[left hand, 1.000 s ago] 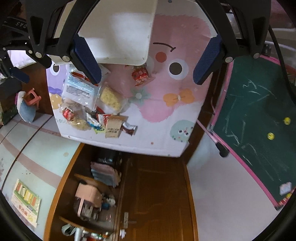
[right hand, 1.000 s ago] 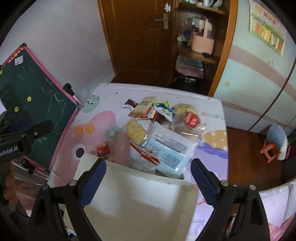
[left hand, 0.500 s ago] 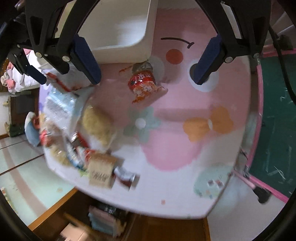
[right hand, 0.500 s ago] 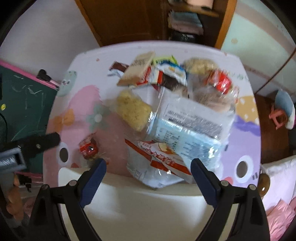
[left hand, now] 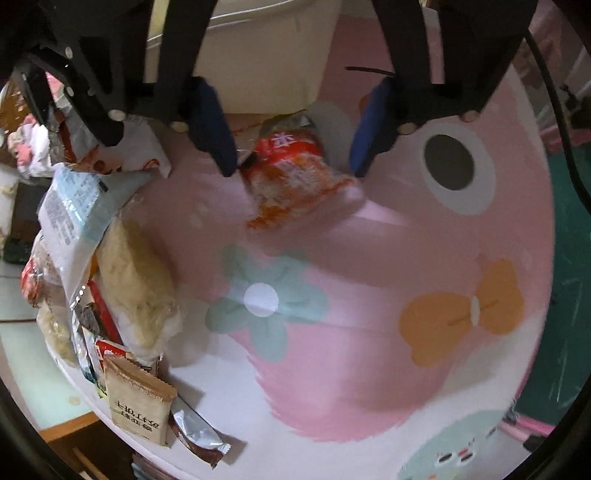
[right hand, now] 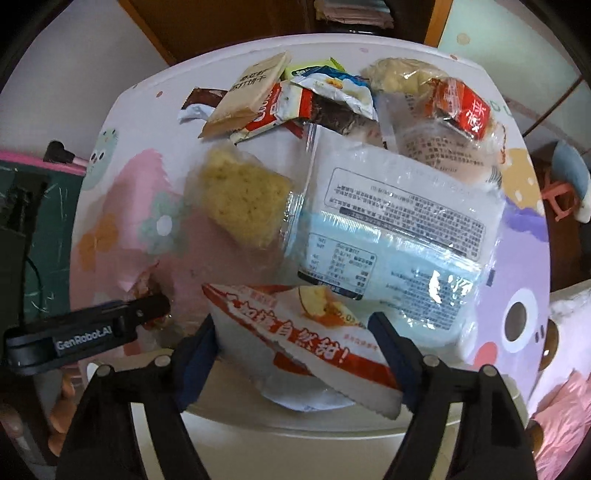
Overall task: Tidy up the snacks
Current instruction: 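Grasp the small red snack packet with left tool while right tool grasps red-white chip bag, then carry both packets into the white tray and open both tools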
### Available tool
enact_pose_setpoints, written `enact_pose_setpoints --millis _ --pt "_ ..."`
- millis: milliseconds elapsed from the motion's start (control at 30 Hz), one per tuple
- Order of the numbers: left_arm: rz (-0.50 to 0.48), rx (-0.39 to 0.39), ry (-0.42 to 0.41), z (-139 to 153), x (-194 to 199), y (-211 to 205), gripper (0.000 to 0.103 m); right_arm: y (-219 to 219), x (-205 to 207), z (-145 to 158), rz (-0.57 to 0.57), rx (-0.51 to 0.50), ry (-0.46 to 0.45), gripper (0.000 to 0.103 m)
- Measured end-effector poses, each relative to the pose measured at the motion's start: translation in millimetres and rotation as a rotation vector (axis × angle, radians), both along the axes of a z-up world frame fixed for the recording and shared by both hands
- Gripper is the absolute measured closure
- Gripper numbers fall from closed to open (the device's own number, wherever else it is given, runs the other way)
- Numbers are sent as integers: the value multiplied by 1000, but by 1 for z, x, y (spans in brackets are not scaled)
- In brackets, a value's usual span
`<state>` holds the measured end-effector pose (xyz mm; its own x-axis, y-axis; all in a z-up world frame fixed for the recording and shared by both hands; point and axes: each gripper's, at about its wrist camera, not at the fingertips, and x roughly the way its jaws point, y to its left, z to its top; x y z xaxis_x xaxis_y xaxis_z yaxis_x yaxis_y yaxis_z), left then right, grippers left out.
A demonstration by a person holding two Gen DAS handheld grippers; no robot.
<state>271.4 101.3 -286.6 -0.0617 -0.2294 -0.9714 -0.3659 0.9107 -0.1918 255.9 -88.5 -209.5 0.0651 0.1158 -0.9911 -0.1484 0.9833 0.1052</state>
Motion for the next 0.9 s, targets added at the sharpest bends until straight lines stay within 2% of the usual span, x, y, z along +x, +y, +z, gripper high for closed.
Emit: enact_pose_setpoints --millis 133,333,633,900 --pt "-7 17 -20 -5 -2 -7 55 3 0 5 14 11 -19 34" --pt "-6 36 -62 2 -10 -9 57 -2 -4 18 14 44 -50 37" --pt "16 81 -244 83 -21 -5 57 -5 -10 76 -1 60 -197 38" --pt "-74 111 -441 177 -47 -5 57 -4 -36 153 2 54 -375 38"
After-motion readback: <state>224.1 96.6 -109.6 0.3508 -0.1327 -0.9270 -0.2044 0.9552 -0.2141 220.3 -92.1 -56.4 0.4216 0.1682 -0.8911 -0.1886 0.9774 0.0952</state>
